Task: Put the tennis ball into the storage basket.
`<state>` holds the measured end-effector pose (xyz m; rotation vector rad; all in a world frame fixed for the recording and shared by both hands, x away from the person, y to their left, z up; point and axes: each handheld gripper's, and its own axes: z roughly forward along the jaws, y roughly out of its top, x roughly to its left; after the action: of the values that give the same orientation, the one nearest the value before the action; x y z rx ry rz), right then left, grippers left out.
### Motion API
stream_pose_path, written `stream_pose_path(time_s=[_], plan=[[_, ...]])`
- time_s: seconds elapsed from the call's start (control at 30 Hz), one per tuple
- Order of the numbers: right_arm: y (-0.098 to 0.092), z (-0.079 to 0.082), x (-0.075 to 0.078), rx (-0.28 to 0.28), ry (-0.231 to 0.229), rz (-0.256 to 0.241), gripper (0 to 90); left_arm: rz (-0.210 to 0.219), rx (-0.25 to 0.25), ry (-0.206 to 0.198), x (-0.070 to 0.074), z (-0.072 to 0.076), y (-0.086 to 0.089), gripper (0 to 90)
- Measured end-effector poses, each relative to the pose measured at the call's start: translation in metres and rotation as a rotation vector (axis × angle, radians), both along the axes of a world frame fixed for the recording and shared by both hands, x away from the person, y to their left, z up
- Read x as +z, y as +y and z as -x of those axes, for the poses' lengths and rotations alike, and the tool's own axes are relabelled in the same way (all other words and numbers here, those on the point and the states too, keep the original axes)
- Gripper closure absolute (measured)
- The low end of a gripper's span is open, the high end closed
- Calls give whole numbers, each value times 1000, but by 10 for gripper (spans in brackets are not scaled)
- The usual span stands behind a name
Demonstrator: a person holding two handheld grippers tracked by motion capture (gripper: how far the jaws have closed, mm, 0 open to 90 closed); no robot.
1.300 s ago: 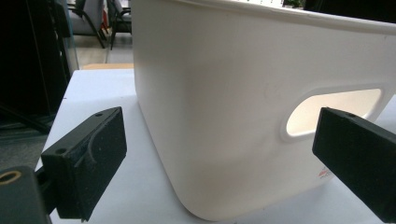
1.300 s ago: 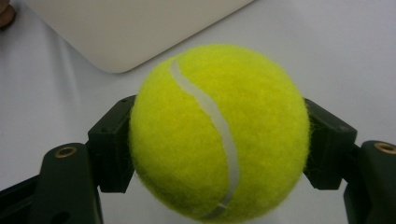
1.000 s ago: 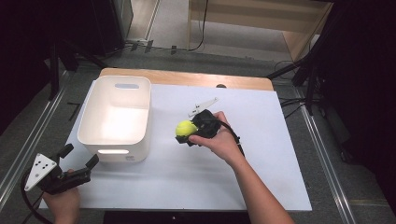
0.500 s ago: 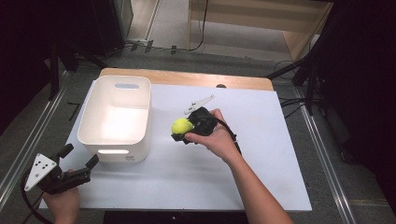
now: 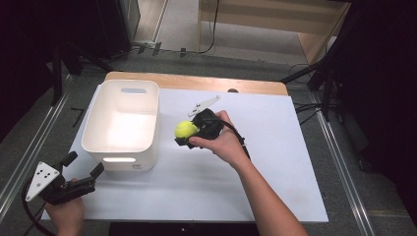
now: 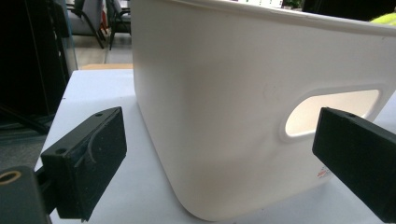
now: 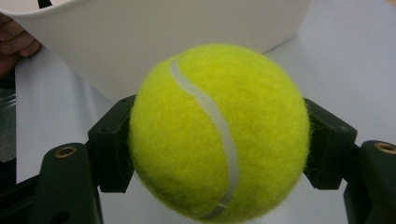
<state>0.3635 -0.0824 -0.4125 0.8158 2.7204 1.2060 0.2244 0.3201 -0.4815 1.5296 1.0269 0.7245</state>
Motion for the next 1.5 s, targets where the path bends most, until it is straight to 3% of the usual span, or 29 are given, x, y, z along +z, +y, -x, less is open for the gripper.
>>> stream_pose_path(time_s=[1.5], plan=[[35,-8,42,76,-41,-35,241,12,-1,-3,0,0,0,28]])
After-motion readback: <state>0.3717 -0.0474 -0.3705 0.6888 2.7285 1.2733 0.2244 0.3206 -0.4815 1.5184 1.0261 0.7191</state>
